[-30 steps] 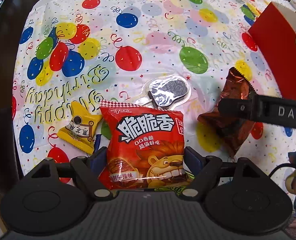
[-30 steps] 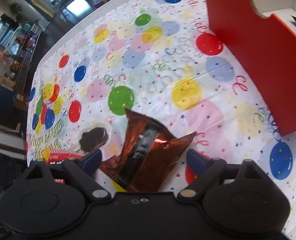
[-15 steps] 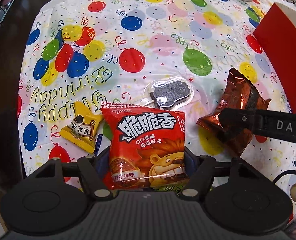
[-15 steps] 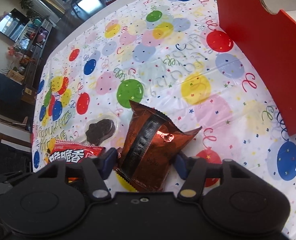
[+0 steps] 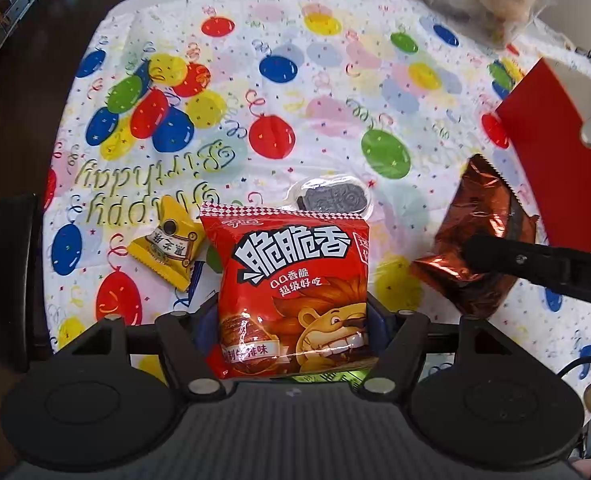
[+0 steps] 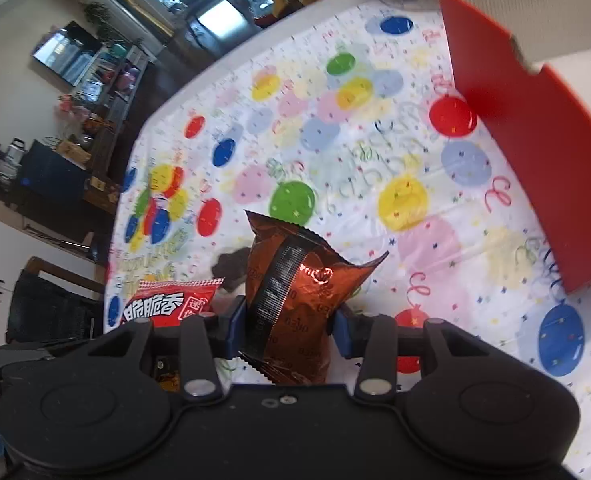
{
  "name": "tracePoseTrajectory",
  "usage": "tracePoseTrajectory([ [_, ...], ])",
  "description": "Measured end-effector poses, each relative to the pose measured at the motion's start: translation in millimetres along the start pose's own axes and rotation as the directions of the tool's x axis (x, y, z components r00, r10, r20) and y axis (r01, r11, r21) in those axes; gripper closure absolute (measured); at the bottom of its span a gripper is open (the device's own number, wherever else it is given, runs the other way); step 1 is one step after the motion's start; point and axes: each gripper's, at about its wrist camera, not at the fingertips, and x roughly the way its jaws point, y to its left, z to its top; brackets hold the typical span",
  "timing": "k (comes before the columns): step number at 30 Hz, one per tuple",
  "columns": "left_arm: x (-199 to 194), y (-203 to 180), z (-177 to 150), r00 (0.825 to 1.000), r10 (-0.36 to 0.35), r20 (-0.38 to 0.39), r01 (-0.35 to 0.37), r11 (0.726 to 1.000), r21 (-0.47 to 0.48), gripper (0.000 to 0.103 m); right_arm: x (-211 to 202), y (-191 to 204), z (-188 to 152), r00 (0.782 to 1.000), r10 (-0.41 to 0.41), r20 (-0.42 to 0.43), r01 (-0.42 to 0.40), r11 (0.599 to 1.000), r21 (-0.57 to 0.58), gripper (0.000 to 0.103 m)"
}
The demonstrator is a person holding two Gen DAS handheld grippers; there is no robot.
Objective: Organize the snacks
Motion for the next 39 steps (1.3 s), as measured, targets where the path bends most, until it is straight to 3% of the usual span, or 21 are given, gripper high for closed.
tracePoseTrajectory([
  [10, -50, -24, -4, 0.995, -0.037, 0.089, 0.040, 0.999, -0.035, 0.033, -63, -13, 14, 0.999, 0.044, 0.026, -0.042, 0.997, -0.071, 0.061],
  [21, -90, -109, 6, 0.975, -0.109, 0.193, 0.104, 0.994, 0.035, 0.033, -131, -58, 38, 0.996, 0.034, 0.082, -0.025, 0.993, -0.117, 0.061],
  [39, -74, -257, 46, 0.964, -0.150, 0.221, 0.118, 0.981, 0.151, 0.033, -178, -176, 107, 0.983, -0.074, 0.169, 0.089, 0.992, -0.084, 0.061],
])
